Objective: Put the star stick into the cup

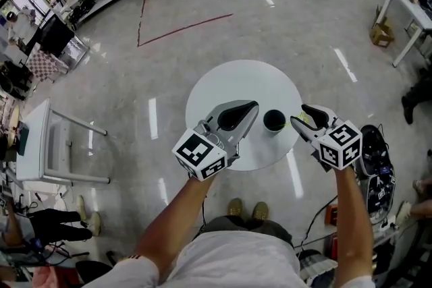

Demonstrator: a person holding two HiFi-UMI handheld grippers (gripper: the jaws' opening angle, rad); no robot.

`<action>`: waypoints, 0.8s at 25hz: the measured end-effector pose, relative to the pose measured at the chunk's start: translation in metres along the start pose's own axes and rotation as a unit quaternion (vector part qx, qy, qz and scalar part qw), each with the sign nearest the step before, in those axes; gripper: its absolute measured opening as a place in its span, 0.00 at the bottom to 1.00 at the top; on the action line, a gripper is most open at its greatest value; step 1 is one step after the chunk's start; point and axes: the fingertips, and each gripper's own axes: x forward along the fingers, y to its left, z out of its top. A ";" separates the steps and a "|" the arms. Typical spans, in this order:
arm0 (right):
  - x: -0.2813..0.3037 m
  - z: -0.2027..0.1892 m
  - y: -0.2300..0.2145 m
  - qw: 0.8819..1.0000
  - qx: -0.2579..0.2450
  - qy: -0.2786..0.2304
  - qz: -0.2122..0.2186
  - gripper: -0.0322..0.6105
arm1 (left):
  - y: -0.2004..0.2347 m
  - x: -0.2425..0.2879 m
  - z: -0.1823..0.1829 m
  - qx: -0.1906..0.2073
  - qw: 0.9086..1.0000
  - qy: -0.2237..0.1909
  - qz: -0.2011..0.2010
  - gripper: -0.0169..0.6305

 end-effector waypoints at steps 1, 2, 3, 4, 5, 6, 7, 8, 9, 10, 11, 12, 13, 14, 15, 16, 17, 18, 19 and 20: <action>-0.003 0.003 0.000 1.000 -0.003 -0.005 -0.002 0.30 | -0.001 0.000 0.001 0.001 1.000 -0.001 -0.001 0.05; -0.006 0.008 0.000 1.000 -0.007 -0.011 -0.005 0.30 | -0.002 0.000 0.002 0.002 1.000 -0.002 -0.002 0.05; -0.009 0.013 0.000 1.000 -0.010 -0.018 -0.008 0.31 | -0.004 0.000 0.004 0.003 1.000 -0.003 -0.004 0.05; -0.013 0.018 0.000 1.000 -0.014 -0.027 -0.010 0.31 | -0.006 0.001 0.005 0.005 1.000 -0.004 -0.005 0.05; -0.017 0.025 0.001 0.999 -0.017 -0.035 -0.012 0.30 | -0.008 0.001 0.007 0.007 1.000 -0.005 -0.007 0.05; -0.021 0.031 0.001 0.999 -0.021 -0.045 -0.013 0.31 | -0.009 0.002 0.010 0.010 1.000 -0.006 -0.009 0.05; -0.024 0.038 0.002 0.998 -0.024 -0.054 -0.013 0.30 | -0.011 0.003 0.012 0.012 1.000 -0.007 -0.011 0.05; -0.028 0.045 0.004 0.997 -0.026 -0.065 -0.013 0.30 | -0.012 0.004 0.015 0.014 1.000 -0.010 -0.013 0.05; -0.032 0.054 0.007 0.997 -0.028 -0.076 -0.012 0.30 | -0.013 0.004 0.019 0.014 1.000 -0.013 -0.012 0.05; -0.037 0.063 0.011 0.996 -0.029 -0.089 -0.010 0.30 | -0.014 0.003 0.023 0.013 1.000 -0.017 -0.011 0.05; -0.041 0.072 0.015 0.994 -0.031 -0.102 -0.007 0.30 | -0.015 0.002 0.028 0.014 1.000 -0.021 -0.011 0.05; -0.046 0.082 0.020 0.993 -0.034 -0.114 -0.004 0.30 | -0.016 0.002 0.034 0.015 1.000 -0.024 -0.011 0.05; -0.051 0.091 0.025 0.991 -0.038 -0.127 -0.001 0.30 | -0.017 0.001 0.039 0.017 0.999 -0.028 -0.012 0.05; -0.056 0.099 0.029 0.989 -0.041 -0.139 0.002 0.30 | -0.019 0.001 0.043 0.019 0.999 -0.032 -0.013 0.05; -0.061 0.105 0.033 0.988 -0.045 -0.151 0.005 0.30 | -0.022 0.002 0.048 0.020 0.999 -0.036 -0.014 0.05; -0.066 0.111 0.037 0.986 -0.048 -0.162 0.007 0.30 | -0.025 0.003 0.052 0.022 0.999 -0.041 -0.016 0.05; -0.071 0.117 0.041 0.984 -0.052 -0.173 0.009 0.28 | -0.028 0.004 0.056 0.024 0.998 -0.046 -0.019 0.05; -0.076 0.122 0.045 0.982 -0.055 -0.182 0.011 0.27 | -0.032 0.004 0.060 0.027 0.998 -0.051 -0.022 0.05; -0.080 0.127 0.050 0.980 -0.059 -0.191 0.013 0.25 | -0.036 0.004 0.065 0.029 0.998 -0.055 -0.026 0.05; -0.084 0.131 0.055 0.978 -0.064 -0.199 0.014 0.23 | -0.039 0.004 0.070 0.031 0.997 -0.060 -0.029 0.05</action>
